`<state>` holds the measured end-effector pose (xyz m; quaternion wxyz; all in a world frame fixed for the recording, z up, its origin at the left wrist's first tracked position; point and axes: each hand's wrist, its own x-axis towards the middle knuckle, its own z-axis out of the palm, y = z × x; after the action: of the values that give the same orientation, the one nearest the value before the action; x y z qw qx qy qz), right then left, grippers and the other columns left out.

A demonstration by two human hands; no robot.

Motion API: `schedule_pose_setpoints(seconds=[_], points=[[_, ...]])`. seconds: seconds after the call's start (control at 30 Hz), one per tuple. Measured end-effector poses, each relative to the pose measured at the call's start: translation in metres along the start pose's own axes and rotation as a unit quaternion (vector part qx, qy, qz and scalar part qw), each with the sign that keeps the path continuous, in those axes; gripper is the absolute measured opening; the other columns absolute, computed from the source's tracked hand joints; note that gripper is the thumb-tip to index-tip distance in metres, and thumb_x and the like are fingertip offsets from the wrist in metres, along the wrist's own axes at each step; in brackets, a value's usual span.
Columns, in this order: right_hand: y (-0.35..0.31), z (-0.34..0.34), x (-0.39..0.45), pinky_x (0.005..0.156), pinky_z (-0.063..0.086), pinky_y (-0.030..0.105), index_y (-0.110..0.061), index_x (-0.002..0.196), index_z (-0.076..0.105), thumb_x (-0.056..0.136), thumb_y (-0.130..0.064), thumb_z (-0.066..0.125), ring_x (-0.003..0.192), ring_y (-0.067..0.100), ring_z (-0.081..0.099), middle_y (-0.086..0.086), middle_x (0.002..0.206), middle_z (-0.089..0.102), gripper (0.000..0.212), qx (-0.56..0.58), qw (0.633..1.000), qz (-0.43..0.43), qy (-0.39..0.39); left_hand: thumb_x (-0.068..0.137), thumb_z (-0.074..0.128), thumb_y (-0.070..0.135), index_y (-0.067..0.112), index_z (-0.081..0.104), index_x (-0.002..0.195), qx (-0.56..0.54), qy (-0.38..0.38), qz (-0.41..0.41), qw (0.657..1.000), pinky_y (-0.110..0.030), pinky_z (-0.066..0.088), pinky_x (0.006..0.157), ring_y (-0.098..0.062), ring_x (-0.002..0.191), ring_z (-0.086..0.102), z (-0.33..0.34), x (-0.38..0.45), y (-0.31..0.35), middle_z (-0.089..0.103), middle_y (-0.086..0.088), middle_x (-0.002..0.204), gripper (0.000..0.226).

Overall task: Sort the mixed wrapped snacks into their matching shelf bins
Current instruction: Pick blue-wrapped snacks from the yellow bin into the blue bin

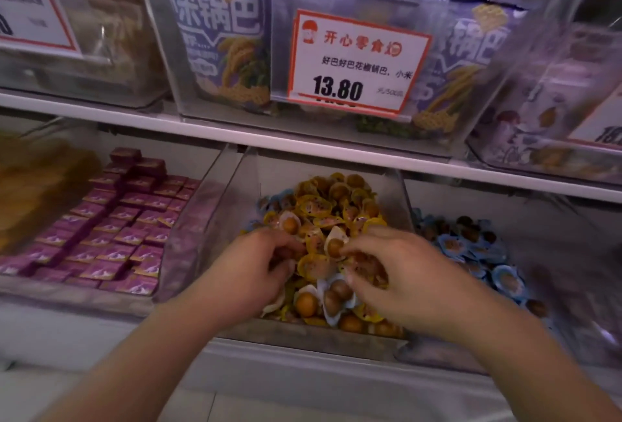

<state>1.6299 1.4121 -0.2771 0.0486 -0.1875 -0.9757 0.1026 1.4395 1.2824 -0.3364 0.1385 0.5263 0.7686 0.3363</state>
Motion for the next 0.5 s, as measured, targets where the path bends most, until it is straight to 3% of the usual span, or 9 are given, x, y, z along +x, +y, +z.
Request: schedule_pose_setpoints(seconds=[0.13,0.23,0.3,0.37,0.43,0.5], points=[[-0.014,0.02,0.001,0.085,0.046,0.036,-0.035,0.128,0.054,0.08,-0.079,0.046,0.119,0.017,0.045,-0.009,0.129,0.044,0.066,-0.087,0.995,-0.012,-0.05,0.094,0.062,0.006,0.022,0.075,0.099,-0.139,0.069,-0.074,0.985,-0.02,0.054,0.062,-0.004,0.07,0.067,-0.005,0.0,0.005,0.073,0.003,0.082,0.021],[-0.021,0.031,0.005,0.091,0.049,0.042,-0.032,0.13,0.052,0.083,-0.072,0.053,0.121,0.02,0.039,-0.005,0.127,0.038,0.062,-0.053,0.998,-0.015,-0.043,0.098,0.051,-0.003,0.008,0.073,0.097,-0.347,0.081,-0.177,0.917,-0.029,0.061,0.064,-0.018,0.083,0.071,-0.009,0.0,0.014,0.073,-0.015,0.097,0.025],[-0.024,0.035,0.009,0.09,0.051,0.045,-0.029,0.124,0.055,0.085,-0.062,0.059,0.119,0.02,0.042,-0.004,0.124,0.039,0.051,-0.034,0.998,-0.024,-0.038,0.099,0.049,0.001,0.005,0.072,0.095,-0.403,0.055,-0.222,0.886,-0.038,0.061,0.067,-0.023,0.088,0.07,-0.008,-0.001,0.019,0.071,-0.019,0.1,0.024],[-0.025,0.034,0.012,0.084,0.052,0.042,-0.027,0.112,0.057,0.084,-0.054,0.061,0.111,0.019,0.048,-0.004,0.117,0.043,0.039,-0.021,0.999,-0.025,-0.026,0.097,0.057,0.006,0.007,0.072,0.1,-0.325,0.035,-0.191,0.926,-0.041,0.06,0.075,-0.02,0.088,0.068,-0.003,-0.002,0.017,0.072,-0.014,0.099,0.015],[-0.024,0.031,0.014,0.082,0.051,0.038,-0.026,0.107,0.057,0.08,-0.047,0.06,0.103,0.018,0.053,-0.005,0.11,0.046,0.034,-0.004,1.0,-0.013,-0.013,0.089,0.071,0.01,0.014,0.072,0.105,-0.205,-0.005,-0.122,0.971,-0.028,0.057,0.077,-0.01,0.084,0.068,0.002,-0.005,0.016,0.073,-0.002,0.093,0.017],[-0.02,0.028,0.015,0.08,0.049,0.032,-0.027,0.106,0.058,0.078,-0.041,0.062,0.098,0.015,0.054,-0.007,0.106,0.048,0.031,0.012,1.0,0.017,0.01,0.084,0.076,0.01,0.017,0.072,0.105,-0.173,-0.026,-0.111,0.978,-0.017,0.052,0.07,-0.009,0.079,0.066,0.005,-0.004,0.014,0.071,0.003,0.091,0.023]])
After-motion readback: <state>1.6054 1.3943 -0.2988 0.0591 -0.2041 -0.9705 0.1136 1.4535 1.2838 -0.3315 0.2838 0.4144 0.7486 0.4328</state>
